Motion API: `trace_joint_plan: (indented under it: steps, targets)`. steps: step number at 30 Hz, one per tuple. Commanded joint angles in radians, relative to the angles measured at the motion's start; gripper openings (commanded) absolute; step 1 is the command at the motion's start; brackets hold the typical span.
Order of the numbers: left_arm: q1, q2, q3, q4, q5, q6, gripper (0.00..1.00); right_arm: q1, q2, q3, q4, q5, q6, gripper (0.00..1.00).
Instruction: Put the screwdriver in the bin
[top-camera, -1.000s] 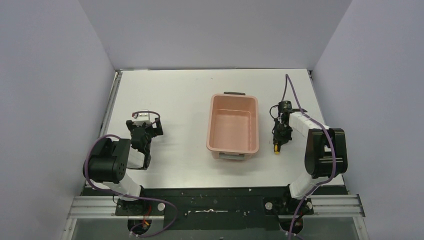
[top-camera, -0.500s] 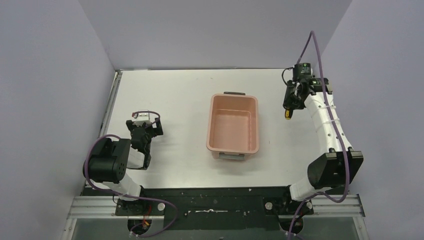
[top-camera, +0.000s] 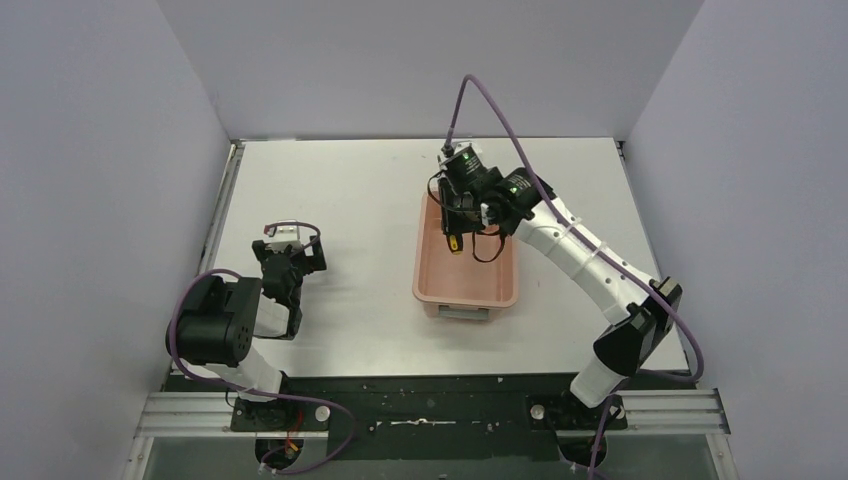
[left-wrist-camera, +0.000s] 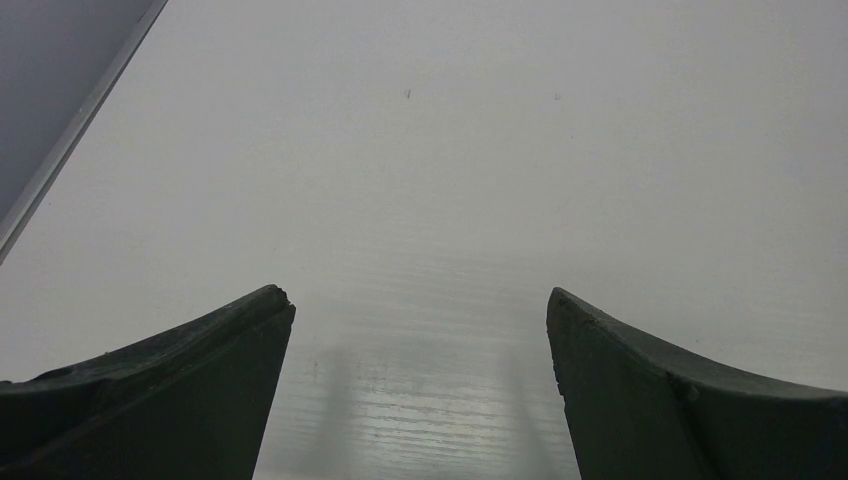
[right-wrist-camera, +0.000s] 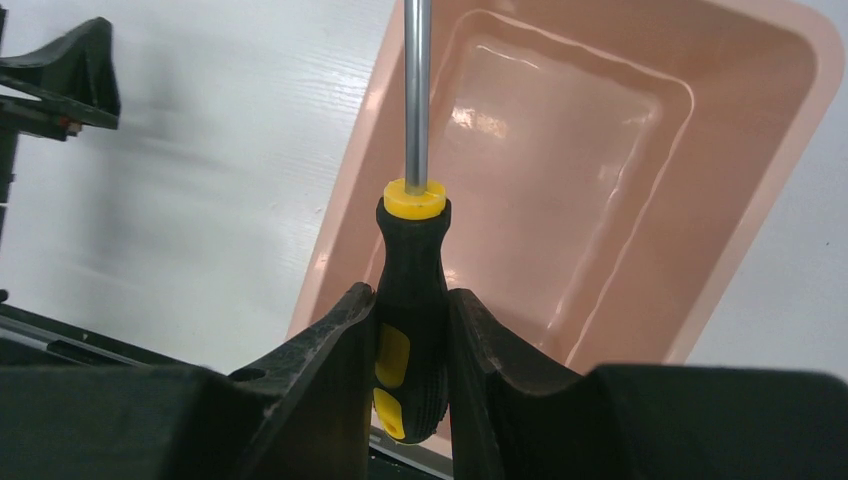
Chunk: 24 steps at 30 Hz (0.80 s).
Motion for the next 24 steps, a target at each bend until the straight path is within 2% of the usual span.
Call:
trace_joint_plan:
  steps: [1,8,11,15,18,21,24]
  targets:
    - [0.004,-0.009,0.001,0.027,0.016,0.012,0.97,-0.008,-0.035,-0.13,0.097,0.07,0.062,0.0]
    - [0.004,-0.009,0.002,0.026,0.016,0.011,0.97,-0.008,-0.017,-0.484,0.318,-0.009,0.131,0.0]
    - [0.004,-0.009,0.002,0.027,0.017,0.011,0.97,-0.011,0.011,-0.594,0.394,0.018,0.156,0.0]
    - [0.004,-0.009,0.002,0.028,0.017,0.01,0.97,-0.029,0.066,-0.679,0.468,0.02,0.162,0.06]
    - [0.004,-0.008,0.001,0.027,0.016,0.011,0.97,-0.041,0.112,-0.691,0.484,-0.01,0.152,0.17]
    - [0.004,-0.009,0.001,0.027,0.016,0.011,0.98,-0.042,0.108,-0.685,0.471,0.008,0.155,0.42]
    - [0.004,-0.009,0.001,0.026,0.017,0.011,0.97,-0.041,0.072,-0.637,0.419,0.051,0.158,0.56]
